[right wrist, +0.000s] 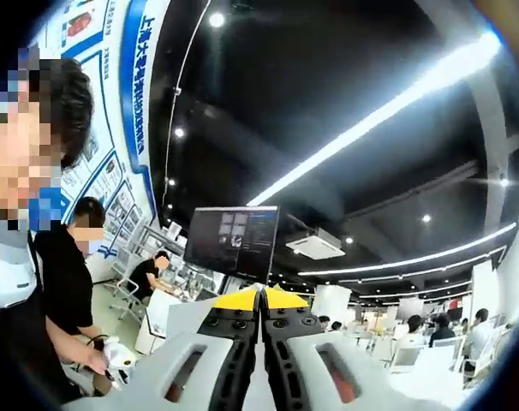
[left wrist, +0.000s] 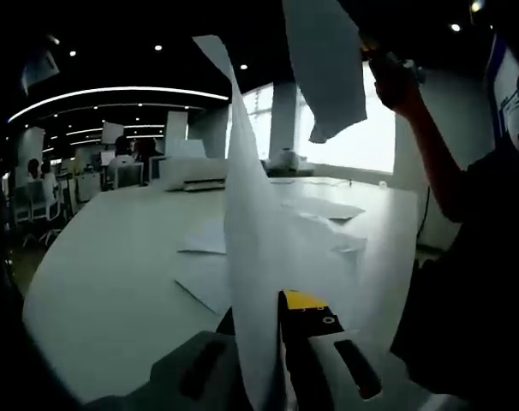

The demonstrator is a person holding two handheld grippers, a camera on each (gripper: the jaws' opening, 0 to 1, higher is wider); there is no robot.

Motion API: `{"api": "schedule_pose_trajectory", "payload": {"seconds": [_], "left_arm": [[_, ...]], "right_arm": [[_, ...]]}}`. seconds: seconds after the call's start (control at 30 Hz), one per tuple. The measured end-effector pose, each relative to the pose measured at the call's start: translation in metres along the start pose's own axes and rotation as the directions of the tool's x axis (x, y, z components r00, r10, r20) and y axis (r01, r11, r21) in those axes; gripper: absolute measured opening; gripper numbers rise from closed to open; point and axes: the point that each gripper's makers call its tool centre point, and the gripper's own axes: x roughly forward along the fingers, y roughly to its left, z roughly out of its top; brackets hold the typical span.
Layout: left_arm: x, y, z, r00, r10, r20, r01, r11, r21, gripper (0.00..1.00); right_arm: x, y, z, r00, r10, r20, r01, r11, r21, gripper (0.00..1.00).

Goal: Organize the stack of printing papers by aligning and flattening the scattered papers on the table

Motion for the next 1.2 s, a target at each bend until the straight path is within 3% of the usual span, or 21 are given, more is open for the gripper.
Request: {"api": "schedule_pose_trajectory", "payload": {"seconds": [0.13, 0.27, 0.43, 0.57, 1.2], "left_arm": [[-0.001, -0.001, 0.001, 1.000, -0.004, 0.007, 0.004, 1.000, 0.003, 0.06], [0.000, -0.002, 0.003, 1.000, -0.012, 0.015, 0.012, 1.000, 0.000, 0.06], [-0.002, -0.002, 0.004, 0.999, -0.023, 0.026, 0.023, 1.000, 0.003, 0.06], [-0.002, -0.003, 0.005, 0.998, -0.039, 0.043, 0.039, 0.999, -0.017, 0.06], [-0.001, -0.010, 0.002, 0.995, -0.070, 0.067, 0.072, 0.997, -0.029, 0.06]], "right_arm": [[-0.001, -0.001, -0.019, 0.999, -0.030, 0.017, 0.029, 0.996, 0.088, 0.00], [0.001, -0.003, -0.035, 0.998, -0.058, 0.032, 0.054, 0.991, 0.121, 0.00], [0.004, -0.008, -0.068, 0.994, -0.112, -0.004, 0.112, 0.987, 0.118, 0.00], [0.004, -0.013, -0.083, 0.990, -0.144, -0.002, 0.142, 0.976, 0.163, 0.00], [0.034, -0.011, -0.113, 0.984, -0.179, 0.001, 0.173, 0.947, 0.270, 0.00]]}}
